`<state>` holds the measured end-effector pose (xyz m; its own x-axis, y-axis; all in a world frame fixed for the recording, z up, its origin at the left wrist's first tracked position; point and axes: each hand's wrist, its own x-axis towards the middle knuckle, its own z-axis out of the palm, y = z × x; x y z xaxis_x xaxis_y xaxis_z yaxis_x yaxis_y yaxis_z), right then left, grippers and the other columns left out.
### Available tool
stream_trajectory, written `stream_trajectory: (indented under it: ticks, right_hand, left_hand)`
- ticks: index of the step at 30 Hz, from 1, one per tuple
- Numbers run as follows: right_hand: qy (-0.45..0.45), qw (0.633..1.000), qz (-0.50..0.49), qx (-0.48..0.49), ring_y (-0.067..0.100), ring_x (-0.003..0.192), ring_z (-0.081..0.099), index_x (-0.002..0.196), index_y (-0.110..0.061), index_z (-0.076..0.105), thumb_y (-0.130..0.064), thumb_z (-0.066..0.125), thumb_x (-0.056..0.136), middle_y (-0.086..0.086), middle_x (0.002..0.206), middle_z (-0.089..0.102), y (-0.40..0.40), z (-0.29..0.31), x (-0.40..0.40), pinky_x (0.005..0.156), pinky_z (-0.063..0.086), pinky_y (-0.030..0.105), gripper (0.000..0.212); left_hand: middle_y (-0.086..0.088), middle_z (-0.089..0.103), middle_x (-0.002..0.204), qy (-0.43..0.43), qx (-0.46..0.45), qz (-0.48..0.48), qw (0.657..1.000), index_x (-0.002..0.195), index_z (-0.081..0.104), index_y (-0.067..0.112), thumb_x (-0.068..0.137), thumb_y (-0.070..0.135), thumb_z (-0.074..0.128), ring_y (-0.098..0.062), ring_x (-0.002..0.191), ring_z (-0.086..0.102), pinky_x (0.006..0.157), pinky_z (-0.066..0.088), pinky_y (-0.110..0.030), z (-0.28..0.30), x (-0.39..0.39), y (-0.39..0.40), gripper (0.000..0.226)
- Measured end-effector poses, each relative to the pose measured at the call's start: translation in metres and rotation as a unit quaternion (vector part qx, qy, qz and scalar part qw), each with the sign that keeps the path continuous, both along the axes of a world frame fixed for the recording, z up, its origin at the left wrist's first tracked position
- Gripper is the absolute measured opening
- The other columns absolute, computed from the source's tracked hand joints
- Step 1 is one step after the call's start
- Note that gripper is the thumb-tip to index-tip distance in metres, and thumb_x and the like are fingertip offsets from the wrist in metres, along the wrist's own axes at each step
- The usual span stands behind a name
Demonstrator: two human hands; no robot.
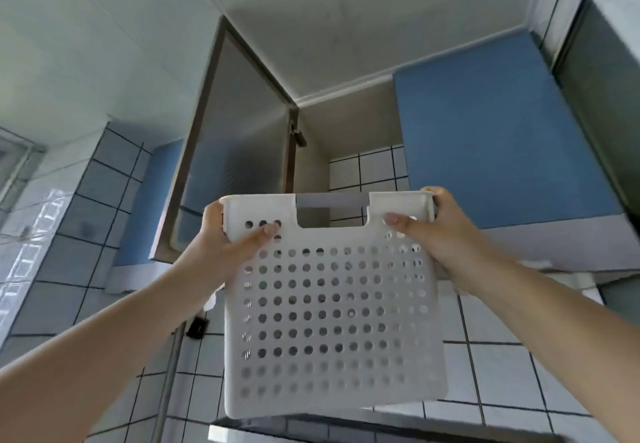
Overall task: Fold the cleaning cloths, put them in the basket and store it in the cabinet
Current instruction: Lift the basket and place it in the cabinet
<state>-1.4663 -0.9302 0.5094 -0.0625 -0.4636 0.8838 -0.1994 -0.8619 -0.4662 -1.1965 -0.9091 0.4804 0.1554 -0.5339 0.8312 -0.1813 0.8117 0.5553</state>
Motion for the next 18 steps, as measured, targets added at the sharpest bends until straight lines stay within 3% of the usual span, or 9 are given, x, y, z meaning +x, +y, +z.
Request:
stream_trajectory:
  ticks: [4, 7, 11, 14, 18]
  right_hand:
    - [0.027, 0.999, -0.004, -0.030, 0.018, 0.092, 0.066, 0.103, -0.032, 0.046, -0.044, 0.079, 0.064, -0.005, 0.101, 0.063, -0.007, 0.038, 0.001, 0.084, 0.054, 0.043, 0.052]
    - [0.029, 0.998, 0.004, -0.060, 0.013, 0.087, 0.065, 0.093, -0.035, 0.045, -0.038, 0.077, 0.070, -0.006, 0.097, 0.064, -0.009, 0.060, -0.002, 0.076, 0.054, 0.035, 0.039]
    - [0.023, 0.997, 0.013, -0.077, 0.017, 0.093, 0.066, 0.108, -0.030, 0.047, -0.039, 0.078, 0.069, -0.002, 0.106, 0.064, -0.016, 0.087, -0.009, 0.082, 0.055, 0.040, 0.051]
    - [0.027, 0.996, 0.019, -0.087, 0.016, 0.093, 0.066, 0.116, -0.026, 0.045, -0.036, 0.078, 0.071, -0.001, 0.107, 0.063, -0.021, 0.101, -0.015, 0.080, 0.055, 0.036, 0.057]
    - [0.024, 0.995, 0.016, -0.097, 0.018, 0.092, 0.066, 0.120, -0.024, 0.043, -0.035, 0.079, 0.069, 0.000, 0.108, 0.063, -0.035, 0.108, -0.022, 0.083, 0.055, 0.039, 0.064]
  left_hand:
    - [-0.007, 0.067, 0.102, 0.010, -0.009, 0.001, 1.000, 0.127, 0.035, 0.029, 0.071, 0.043, 0.072, -0.027, 0.087, 0.069, 0.072, 0.057, -0.051, 0.033, 0.000, -0.013, 0.069]
    - [-0.005, 0.069, 0.098, 0.009, -0.037, 0.000, 0.999, 0.127, 0.037, 0.028, 0.071, 0.043, 0.071, -0.026, 0.085, 0.070, 0.075, 0.057, -0.049, 0.057, -0.002, -0.018, 0.067]
    - [-0.005, 0.071, 0.097, -0.015, -0.060, 0.012, 0.998, 0.127, 0.036, 0.030, 0.057, 0.053, 0.072, -0.025, 0.083, 0.071, 0.075, 0.057, -0.049, 0.084, -0.007, -0.025, 0.082]
    - [-0.003, 0.068, 0.097, -0.012, -0.089, 0.019, 0.996, 0.127, 0.036, 0.026, 0.069, 0.047, 0.070, -0.021, 0.081, 0.069, 0.064, 0.056, -0.038, 0.095, -0.014, -0.035, 0.070]
    - [0.000, 0.071, 0.096, -0.036, -0.101, 0.055, 0.993, 0.123, 0.040, 0.023, 0.054, 0.064, 0.073, -0.019, 0.082, 0.071, 0.072, 0.058, -0.042, 0.104, -0.020, -0.055, 0.087]
